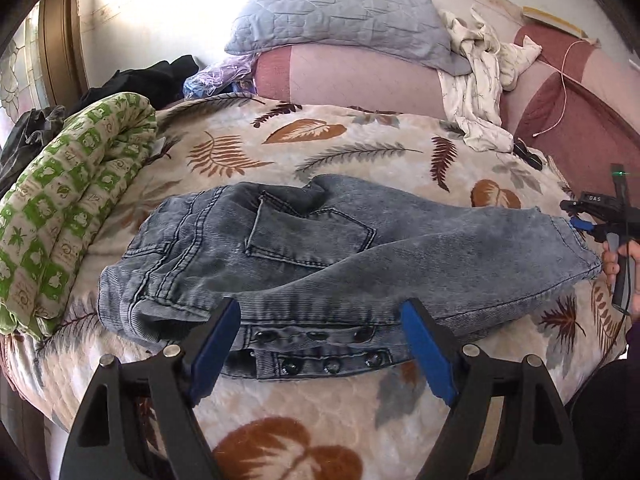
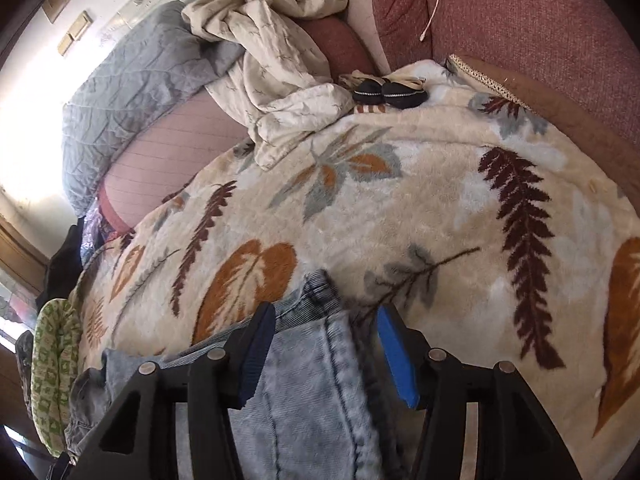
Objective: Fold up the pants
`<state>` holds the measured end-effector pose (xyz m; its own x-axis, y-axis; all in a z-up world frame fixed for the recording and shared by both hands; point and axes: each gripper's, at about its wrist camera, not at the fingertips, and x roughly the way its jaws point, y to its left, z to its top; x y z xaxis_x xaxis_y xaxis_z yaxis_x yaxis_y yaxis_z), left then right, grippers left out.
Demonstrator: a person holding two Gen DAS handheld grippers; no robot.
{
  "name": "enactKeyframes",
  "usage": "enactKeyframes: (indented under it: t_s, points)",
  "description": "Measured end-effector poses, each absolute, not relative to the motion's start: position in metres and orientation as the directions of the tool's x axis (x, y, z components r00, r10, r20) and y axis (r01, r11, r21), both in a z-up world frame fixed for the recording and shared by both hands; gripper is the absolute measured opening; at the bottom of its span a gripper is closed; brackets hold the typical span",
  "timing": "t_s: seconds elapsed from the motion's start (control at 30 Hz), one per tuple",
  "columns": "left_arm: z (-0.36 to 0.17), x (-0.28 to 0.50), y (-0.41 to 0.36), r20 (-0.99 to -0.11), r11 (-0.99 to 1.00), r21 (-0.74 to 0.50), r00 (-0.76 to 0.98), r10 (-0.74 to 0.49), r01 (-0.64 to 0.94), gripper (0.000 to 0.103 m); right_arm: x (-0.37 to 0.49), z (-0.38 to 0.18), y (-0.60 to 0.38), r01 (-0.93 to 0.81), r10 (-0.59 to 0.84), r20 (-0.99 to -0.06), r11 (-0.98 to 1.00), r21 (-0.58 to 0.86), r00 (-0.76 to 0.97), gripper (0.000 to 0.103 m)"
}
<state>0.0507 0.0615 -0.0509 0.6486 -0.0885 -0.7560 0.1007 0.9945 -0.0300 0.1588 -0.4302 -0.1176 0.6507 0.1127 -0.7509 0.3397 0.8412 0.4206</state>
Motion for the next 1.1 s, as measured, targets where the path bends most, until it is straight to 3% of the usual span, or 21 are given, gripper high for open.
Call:
enactKeyframes:
  t_s: [0.23, 0.33, 0.4, 0.5, 0.9, 1.1]
  points:
    - [-0.058, 0.059, 0.049, -0.779, 0.994, -0.027, 0.621, -0.088, 0.106, 0.083, 0.179, -0.135, -0.434, 0.318, 0.197, -0.767, 0.825, 0.466, 0.611, 0.056]
    - [-0.060, 0.062, 0.046, -0.783, 0.994, -0.005, 0.619, -0.070, 0.106, 0.083, 0.183, -0.138, -0.426, 0.294, 0.216, -0.782, 0.842, 0.452, 0.585, 0.041]
    - [-0.065, 0.067, 0.046, -0.794, 0.995, -0.001, 0.604, -0.064, 0.104, 0.083, 0.183, -0.139, -0.419, 0.298, 0.177, -0.810, 0.868, 0.396, 0.559, 0.023]
    - [-0.073, 0.076, 0.045, -0.807, 0.996, 0.009, 0.589, -0.048, 0.094, 0.083, 0.180, -0.132, -0.415, 0.276, 0.165, -0.804, 0.884, 0.377, 0.571, 0.018]
    - [-0.096, 0.091, 0.052, -0.827, 0.994, 0.091, 0.560, 0.045, 0.054, 0.083, 0.197, -0.111, -0.422, 0.307, 0.113, -0.700, 0.841, 0.445, 0.706, 0.012]
    - [-0.099, 0.094, 0.051, -0.825, 0.993, 0.114, 0.561, 0.071, 0.042, 0.083, 0.217, -0.126, -0.423, 0.323, 0.091, -0.713, 0.847, 0.422, 0.695, 0.012]
